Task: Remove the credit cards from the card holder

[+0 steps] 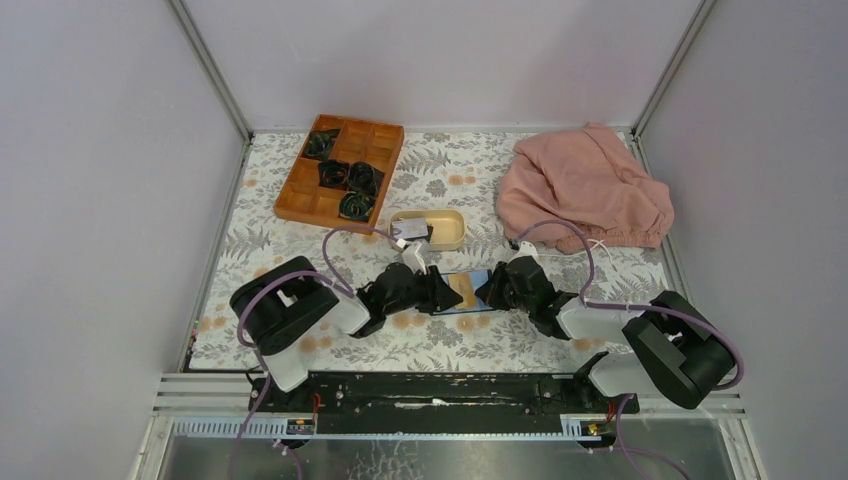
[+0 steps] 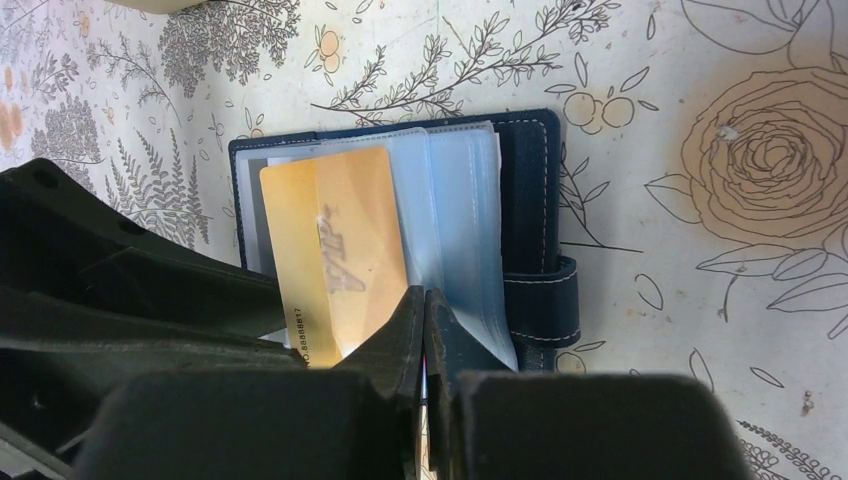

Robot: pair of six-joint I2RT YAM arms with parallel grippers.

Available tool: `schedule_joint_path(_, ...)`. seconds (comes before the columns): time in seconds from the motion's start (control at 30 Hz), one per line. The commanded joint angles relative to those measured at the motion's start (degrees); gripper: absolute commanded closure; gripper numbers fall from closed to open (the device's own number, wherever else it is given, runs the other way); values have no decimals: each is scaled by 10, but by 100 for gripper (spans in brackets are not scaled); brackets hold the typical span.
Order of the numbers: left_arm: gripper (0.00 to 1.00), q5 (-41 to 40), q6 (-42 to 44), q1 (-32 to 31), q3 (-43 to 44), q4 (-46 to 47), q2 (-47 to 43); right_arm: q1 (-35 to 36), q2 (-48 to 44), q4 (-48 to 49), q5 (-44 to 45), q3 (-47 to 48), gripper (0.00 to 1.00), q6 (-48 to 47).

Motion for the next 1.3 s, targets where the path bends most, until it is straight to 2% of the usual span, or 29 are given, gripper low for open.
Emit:
schedule_joint_path(0.0, 60, 7, -4, 3, 23, 17, 30, 1, 19, -48, -1, -19, 100, -6)
schedule_joint_path(0.2, 90, 0, -9, 3, 24, 1, 20, 2, 30, -43, -5, -15, 100, -8)
schedule_joint_path(0.3, 100, -2, -10, 4, 21, -6, 7, 1, 39, -36, -9, -14, 100, -5)
schedule_joint_path(0.47, 100, -4, 2, 22, -4, -14, -34, 1, 23, -35, -13, -16, 100, -4)
schedule_joint_path(0.6, 100, 6, 26, 73, -41, -31, -86, 2, -12, -35, -21, -19, 100, -10)
schedule_joint_path(0.77, 100, 45, 37, 103, -80, -14, -141, 1, -73, 26, -88, -33, 100, -31)
schedule_joint_path(0.83, 100, 64, 22, 107, -96, 31, -147, 2, -95, 75, -131, -46, 93, -28)
schedule_joint_path(0.93, 100, 100, -27, 110, -126, 158, -131, 2, -117, 143, -182, -62, 69, -10)
schedule_joint_path(0.97, 100, 113, -46, 110, -133, 206, -119, 2, -121, 169, -193, -68, 64, -2)
schedule_joint_path(1.1, 100, 154, -127, 110, -149, 410, -41, 2, -127, 242, -211, -78, 59, 14)
schedule_joint_path(1.27, 100, 169, -136, 92, -123, 414, -26, 2, -114, 244, -223, -62, 59, 8)
